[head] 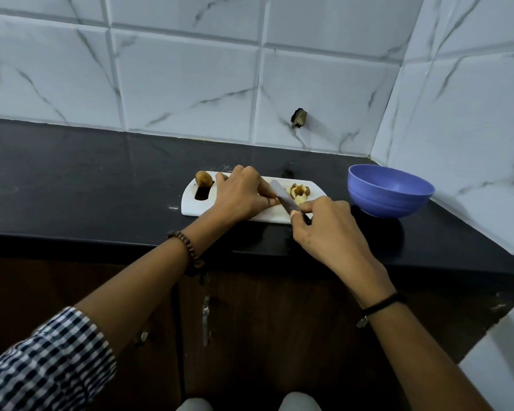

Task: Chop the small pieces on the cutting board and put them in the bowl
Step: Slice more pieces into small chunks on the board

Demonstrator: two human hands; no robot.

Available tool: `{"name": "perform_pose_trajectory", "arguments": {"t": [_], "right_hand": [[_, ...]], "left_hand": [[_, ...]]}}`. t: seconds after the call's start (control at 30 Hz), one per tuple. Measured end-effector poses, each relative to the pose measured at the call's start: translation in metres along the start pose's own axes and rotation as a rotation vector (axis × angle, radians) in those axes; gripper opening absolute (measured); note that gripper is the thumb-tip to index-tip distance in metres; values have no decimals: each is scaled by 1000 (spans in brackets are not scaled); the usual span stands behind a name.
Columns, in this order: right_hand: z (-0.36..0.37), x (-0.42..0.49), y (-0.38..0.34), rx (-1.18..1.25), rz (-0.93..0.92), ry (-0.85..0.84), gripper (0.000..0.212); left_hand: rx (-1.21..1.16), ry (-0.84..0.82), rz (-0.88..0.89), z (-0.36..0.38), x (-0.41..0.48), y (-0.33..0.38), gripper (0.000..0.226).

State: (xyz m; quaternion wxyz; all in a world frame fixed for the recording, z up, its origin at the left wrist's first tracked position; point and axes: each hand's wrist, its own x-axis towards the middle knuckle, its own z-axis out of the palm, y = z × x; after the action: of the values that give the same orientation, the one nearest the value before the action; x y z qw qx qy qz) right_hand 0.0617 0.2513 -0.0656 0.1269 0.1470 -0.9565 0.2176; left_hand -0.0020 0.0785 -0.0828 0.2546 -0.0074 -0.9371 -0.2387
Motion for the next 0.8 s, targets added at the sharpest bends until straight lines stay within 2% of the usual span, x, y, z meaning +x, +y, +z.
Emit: {"name": "perform_pose_trajectory", "arguments": {"t": [0.2,0.43,0.63,0.8], "right_hand": [[-9,-6,-2,-134,-13,-102,23],[-55,-19,4,-153,-39,-193,27],[-37,-18,7,-82,-18,3,28],[-11,-12,6,-31,-6,9,32]], "left_hand": [[31,37,11,-5,-1,-2,12],[33,17,27,-8,-3,0,13],[63,15,44,-6,-3,0,11],[46,45,52,-5,-5,-3,10]]}}
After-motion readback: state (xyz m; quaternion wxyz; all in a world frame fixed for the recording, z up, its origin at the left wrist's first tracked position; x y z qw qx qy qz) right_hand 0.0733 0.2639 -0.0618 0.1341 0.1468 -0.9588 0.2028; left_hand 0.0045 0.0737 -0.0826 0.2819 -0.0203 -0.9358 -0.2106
